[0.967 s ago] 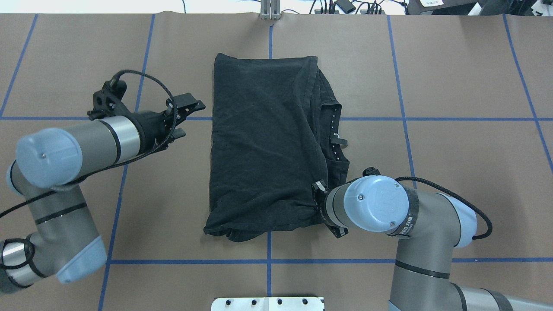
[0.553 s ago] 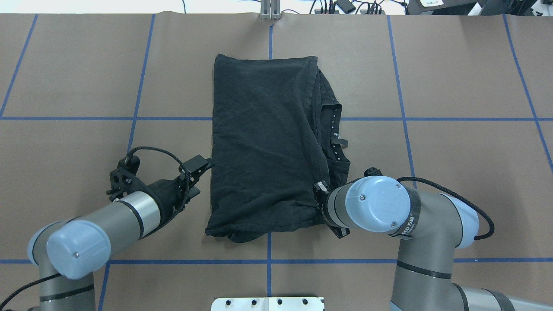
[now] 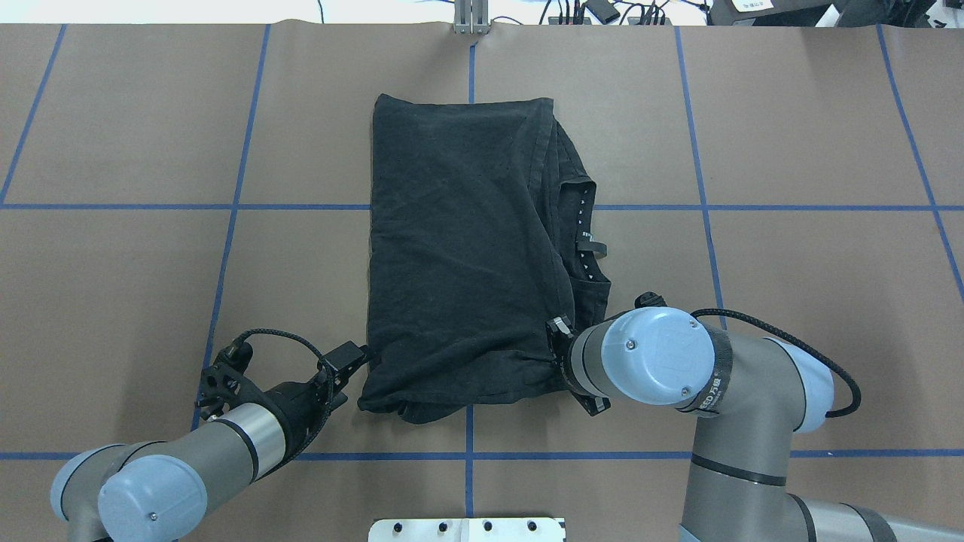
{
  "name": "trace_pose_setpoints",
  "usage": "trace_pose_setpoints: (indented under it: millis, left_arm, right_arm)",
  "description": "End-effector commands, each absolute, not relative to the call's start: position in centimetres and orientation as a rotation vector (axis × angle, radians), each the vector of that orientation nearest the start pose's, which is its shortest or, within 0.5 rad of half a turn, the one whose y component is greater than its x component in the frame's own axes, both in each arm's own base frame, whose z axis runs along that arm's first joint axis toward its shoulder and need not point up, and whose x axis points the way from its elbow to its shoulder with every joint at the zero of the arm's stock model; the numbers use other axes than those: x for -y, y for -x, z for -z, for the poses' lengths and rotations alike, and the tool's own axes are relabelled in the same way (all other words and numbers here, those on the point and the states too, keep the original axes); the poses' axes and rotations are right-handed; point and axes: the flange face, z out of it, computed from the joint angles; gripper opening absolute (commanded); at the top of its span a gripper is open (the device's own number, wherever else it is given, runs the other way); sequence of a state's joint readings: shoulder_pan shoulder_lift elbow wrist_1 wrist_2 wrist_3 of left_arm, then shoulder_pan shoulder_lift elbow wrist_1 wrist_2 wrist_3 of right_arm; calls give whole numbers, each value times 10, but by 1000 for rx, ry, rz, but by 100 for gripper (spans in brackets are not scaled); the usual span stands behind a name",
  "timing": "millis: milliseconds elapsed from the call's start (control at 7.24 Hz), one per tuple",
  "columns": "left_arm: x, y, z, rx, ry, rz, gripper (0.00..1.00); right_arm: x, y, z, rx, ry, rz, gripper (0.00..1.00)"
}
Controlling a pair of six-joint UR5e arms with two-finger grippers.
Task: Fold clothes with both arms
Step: 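Lower the left gripper to the shirt's other near corner and grasp it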
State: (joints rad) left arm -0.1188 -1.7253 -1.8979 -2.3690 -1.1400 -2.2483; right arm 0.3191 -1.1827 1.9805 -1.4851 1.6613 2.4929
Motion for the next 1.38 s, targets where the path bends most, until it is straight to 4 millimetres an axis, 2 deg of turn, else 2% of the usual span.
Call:
trace_pose_setpoints:
  millis: [0, 276, 414, 553, 829, 967, 1105, 1243]
  left_arm:
    - [223, -516, -335, -1355, 8, 928, 89]
    - [216, -525, -345, -1334, 12, 916, 86]
    - [213, -528, -338, -1345, 24, 912, 79]
    - [212, -529, -337, -1349, 49, 940, 64]
    - [213, -530, -338, -1349, 50, 945, 52]
    - [213, -529, -339, -1348, 49, 946, 40]
    - [213, -529, -338, -1349, 49, 946, 23]
    - [213, -526, -332, -1362, 56, 948, 0]
  right_arm:
    - [298, 507, -261, 866, 363, -1115, 0]
    - [298, 506, -261, 866, 363, -1115, 0]
    - [298, 506, -261, 866, 363, -1115, 0]
    - [298, 506, -261, 866, 363, -1115, 0]
    - [298, 505, -266, 858, 361, -1115, 0]
    - [298, 505, -265, 860, 362, -1114, 0]
    - [298, 505, -265, 860, 361, -1113, 0]
    - [298, 505, -265, 860, 362, -1114, 0]
